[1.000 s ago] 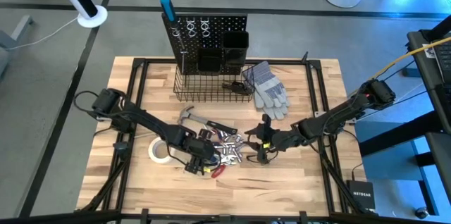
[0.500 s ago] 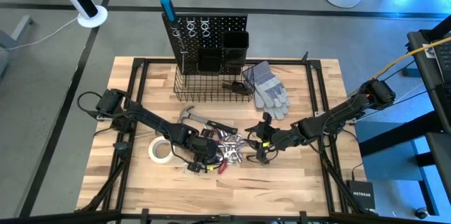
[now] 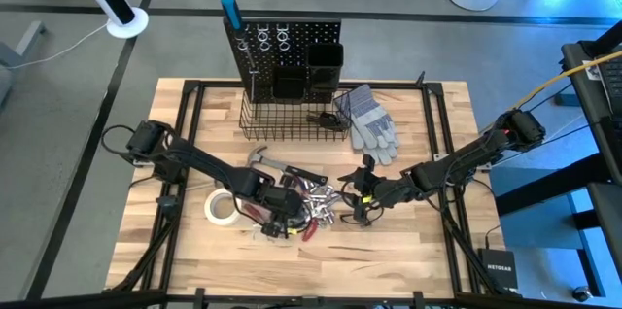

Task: Hang tools onto peg board
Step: Hang the transparent blue screwdriver on the peg board

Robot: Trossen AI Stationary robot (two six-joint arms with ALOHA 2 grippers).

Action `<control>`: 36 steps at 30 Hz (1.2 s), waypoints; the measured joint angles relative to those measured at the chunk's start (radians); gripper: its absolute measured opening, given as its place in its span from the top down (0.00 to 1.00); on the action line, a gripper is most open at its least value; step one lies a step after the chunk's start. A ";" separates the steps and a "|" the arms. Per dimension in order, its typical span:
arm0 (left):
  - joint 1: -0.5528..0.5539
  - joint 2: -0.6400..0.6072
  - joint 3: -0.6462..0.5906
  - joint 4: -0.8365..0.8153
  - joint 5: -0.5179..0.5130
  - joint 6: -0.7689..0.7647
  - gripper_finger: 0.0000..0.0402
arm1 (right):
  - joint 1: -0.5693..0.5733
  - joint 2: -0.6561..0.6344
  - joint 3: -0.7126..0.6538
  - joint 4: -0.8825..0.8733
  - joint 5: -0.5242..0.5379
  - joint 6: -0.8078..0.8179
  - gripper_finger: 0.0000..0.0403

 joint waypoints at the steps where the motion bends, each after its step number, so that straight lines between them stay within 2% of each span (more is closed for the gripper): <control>1: 0.000 -0.012 0.010 -0.013 -0.013 0.000 0.74 | 0.000 0.000 0.000 -0.001 0.000 0.000 0.54; 11: -0.002 -0.227 0.062 -0.037 -0.161 -0.019 0.74 | 0.000 0.000 0.000 -0.010 0.003 0.000 0.54; 16: 0.001 -0.361 0.064 0.038 -0.264 0.010 0.74 | 0.000 0.000 0.000 -0.009 0.003 0.000 0.54; 24: 0.022 -0.526 0.064 0.348 -0.450 0.179 0.74 | 0.000 0.000 0.000 -0.009 0.011 0.000 0.54; 28: 0.059 -0.572 0.064 0.581 -0.538 0.329 0.73 | 0.000 0.000 0.000 -0.011 0.011 0.000 0.54; 33: 0.144 -0.587 0.064 0.891 -0.559 0.496 0.74 | 0.000 0.000 0.000 -0.010 0.011 0.000 0.54; 36: 0.216 -0.587 0.064 1.026 -0.560 0.546 0.74 | 0.000 0.000 0.000 -0.010 0.017 0.000 0.54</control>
